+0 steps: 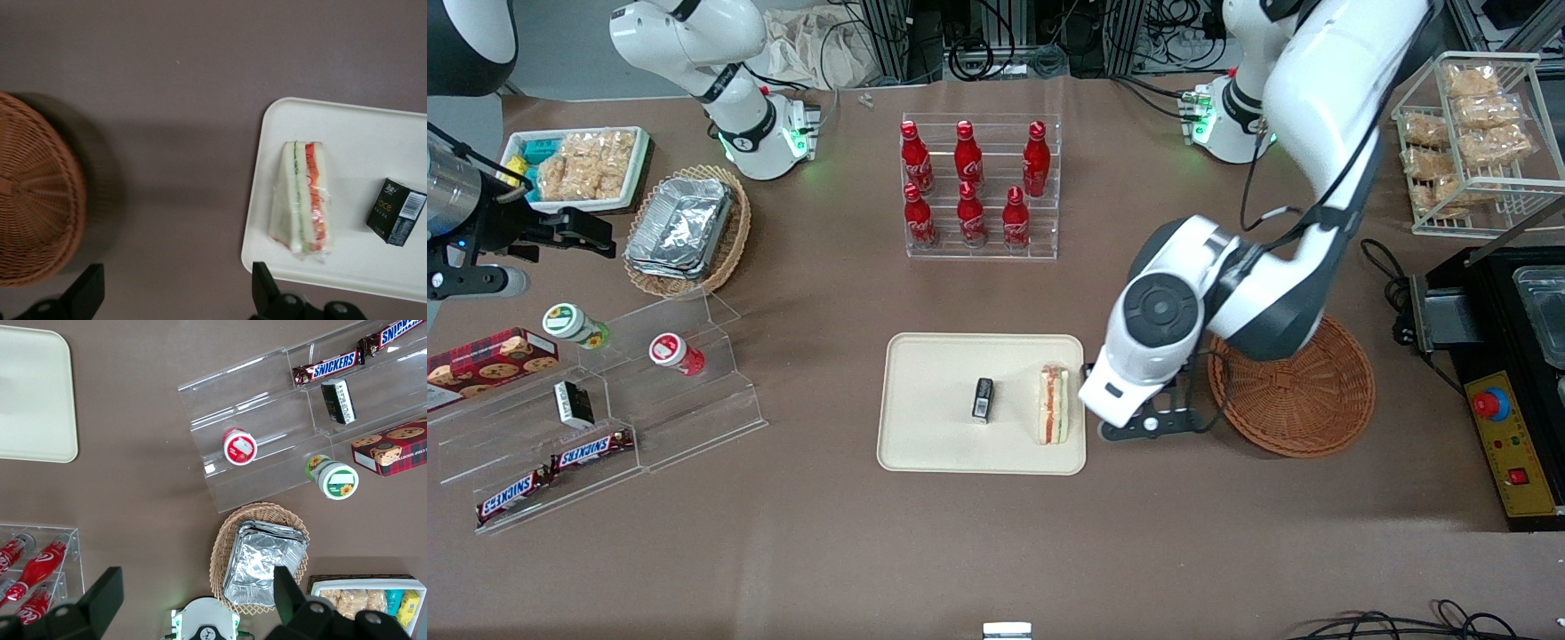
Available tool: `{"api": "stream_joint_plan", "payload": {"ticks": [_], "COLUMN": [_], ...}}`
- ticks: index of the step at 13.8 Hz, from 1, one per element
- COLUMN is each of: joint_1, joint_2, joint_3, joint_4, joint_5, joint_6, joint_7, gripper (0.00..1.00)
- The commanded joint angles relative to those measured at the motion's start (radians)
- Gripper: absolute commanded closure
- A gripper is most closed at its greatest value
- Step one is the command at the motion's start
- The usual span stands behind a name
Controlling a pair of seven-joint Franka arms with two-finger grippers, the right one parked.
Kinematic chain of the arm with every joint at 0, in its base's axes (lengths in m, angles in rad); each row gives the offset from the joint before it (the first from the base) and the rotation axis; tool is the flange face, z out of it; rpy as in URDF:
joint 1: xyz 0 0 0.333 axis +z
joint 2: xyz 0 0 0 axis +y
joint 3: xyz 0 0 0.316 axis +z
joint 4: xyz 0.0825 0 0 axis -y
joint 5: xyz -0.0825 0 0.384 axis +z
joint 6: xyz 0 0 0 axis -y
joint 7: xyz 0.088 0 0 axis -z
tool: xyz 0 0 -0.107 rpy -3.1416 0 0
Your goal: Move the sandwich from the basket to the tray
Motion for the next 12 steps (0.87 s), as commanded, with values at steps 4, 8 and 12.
{"api": "stream_joint_plan", "payload": {"ticks": [4,8,12], "joint_1": [0.202,0.249,0.337], "joint_2": [-0.348,-0.388,-0.420], "joint_3": [-0.003,0.000,0.000], "joint_4": [-0.287,-0.286,-0.307], "joint_5": [-0.195,-0.228,-0.257], "joint_6": [-0.039,-0.089,-0.099], "joint_7": [0.243,0.311,0.391], "gripper": [0.01,0.01,0.01]}}
